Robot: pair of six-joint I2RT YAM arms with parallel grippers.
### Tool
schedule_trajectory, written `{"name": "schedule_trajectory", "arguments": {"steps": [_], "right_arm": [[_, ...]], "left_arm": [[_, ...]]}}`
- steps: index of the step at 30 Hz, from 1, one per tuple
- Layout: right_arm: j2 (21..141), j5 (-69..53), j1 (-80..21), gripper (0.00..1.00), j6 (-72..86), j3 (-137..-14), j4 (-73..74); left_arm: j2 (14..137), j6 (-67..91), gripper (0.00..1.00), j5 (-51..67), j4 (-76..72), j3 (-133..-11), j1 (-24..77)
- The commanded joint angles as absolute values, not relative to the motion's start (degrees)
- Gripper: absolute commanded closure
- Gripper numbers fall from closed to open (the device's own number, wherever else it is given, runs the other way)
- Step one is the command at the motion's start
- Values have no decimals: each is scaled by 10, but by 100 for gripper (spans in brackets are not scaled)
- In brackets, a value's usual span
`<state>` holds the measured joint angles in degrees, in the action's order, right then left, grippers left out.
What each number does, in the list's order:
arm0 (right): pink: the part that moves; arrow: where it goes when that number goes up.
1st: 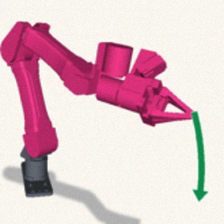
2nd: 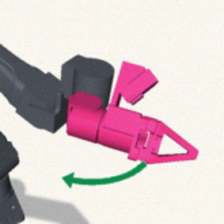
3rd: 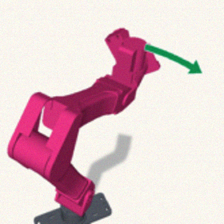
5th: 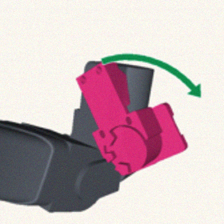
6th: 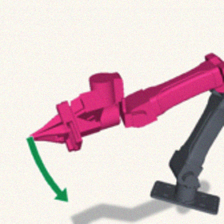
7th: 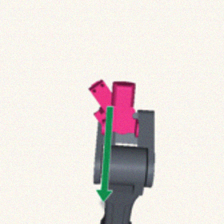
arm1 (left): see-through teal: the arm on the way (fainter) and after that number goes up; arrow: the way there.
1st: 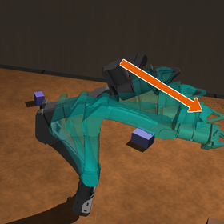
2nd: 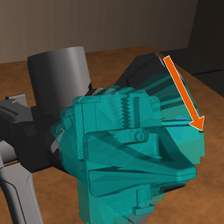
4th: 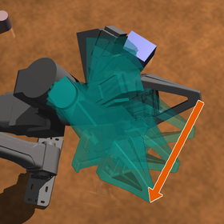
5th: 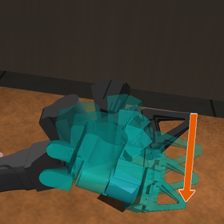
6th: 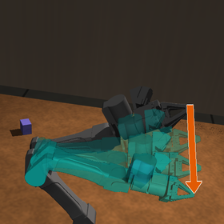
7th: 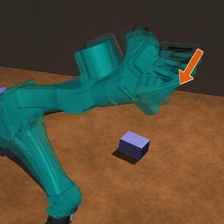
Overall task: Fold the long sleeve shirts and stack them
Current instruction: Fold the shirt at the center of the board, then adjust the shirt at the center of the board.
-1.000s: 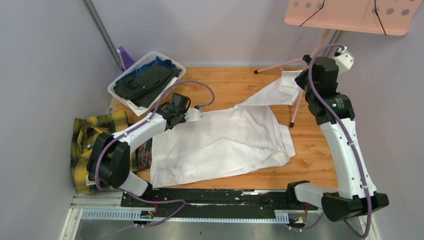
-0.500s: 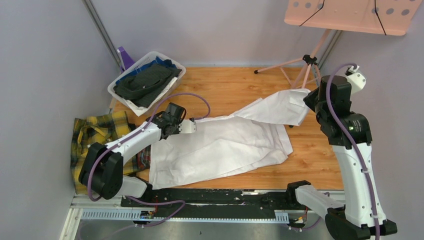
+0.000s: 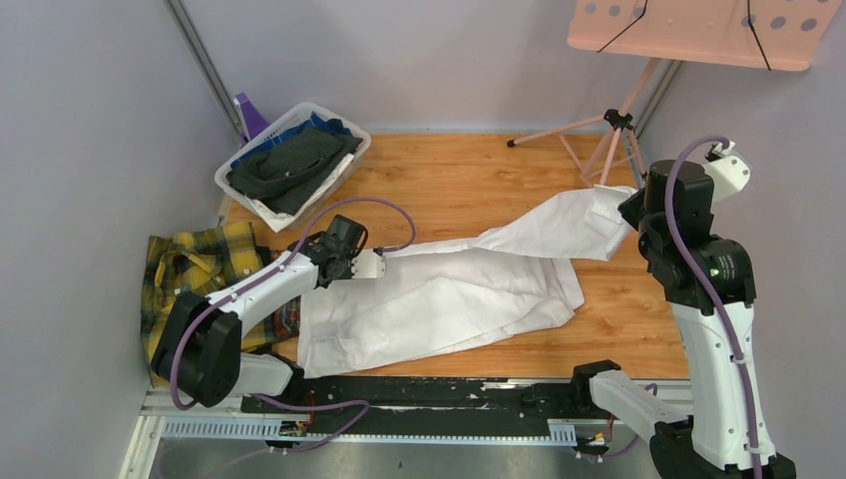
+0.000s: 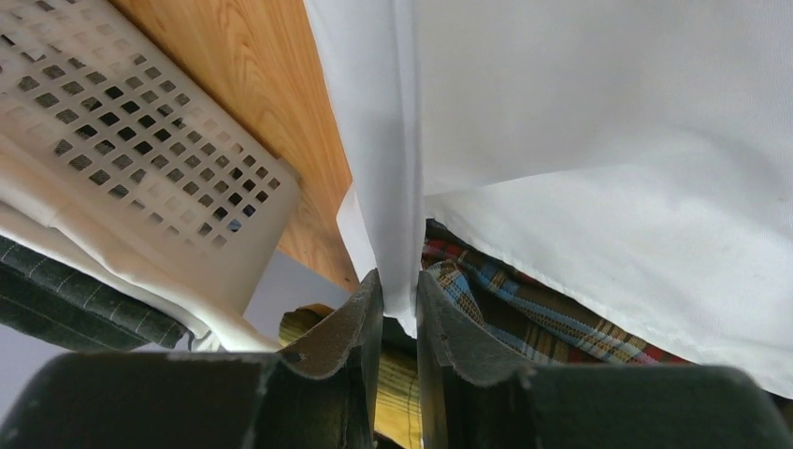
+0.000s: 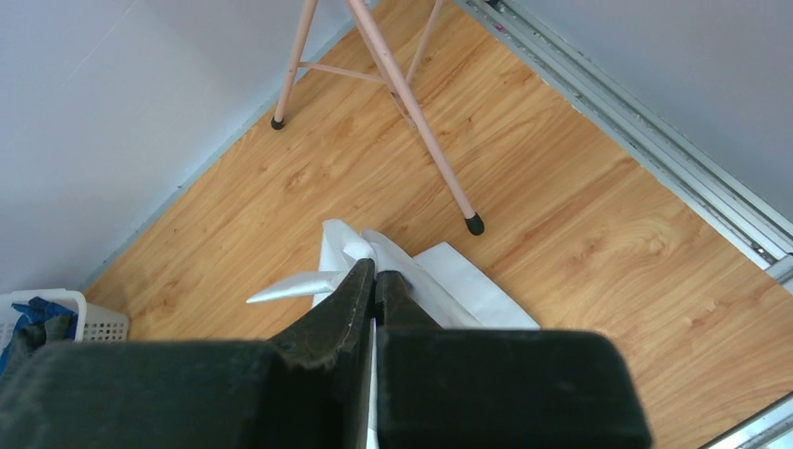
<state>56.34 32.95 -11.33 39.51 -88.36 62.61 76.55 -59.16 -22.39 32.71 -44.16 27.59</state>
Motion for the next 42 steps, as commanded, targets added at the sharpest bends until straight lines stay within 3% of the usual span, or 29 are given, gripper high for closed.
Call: {"name": "schedule_trajectory", "arguments": {"steps": [1,10,17,20,23,25,29,34,42], "right_arm": [[542,377,-112,100,375,-923,646],[509,312,-112,100,403,-933,735],[455,72,-112,98,435,-812,808],[445,16,-112,83,437,-793,826],[465,-46,-112,58,430,-835,831],[491,-63,-112,52,422,-878,829],[536,-42,-112,50,402,-886,762],[614,-9,-124,49,385,-761,564],[877,151,-150,35,362,-746,427]], "left_arm": [[744,-603,73,-235,331,-435,274],[731,-518,69,-141,448,-456,276],[688,-491,59,-92,498,-434,276],[673,-491,55,-88,531,-446,276],[661,-491,40,-80,570,-483,276],[652,-497,34,-88,585,-501,275],[647,-513,31,-126,518,-502,268],[705,-505,29,-173,399,-500,237],[805,-498,29,-167,305,-510,167]]}}
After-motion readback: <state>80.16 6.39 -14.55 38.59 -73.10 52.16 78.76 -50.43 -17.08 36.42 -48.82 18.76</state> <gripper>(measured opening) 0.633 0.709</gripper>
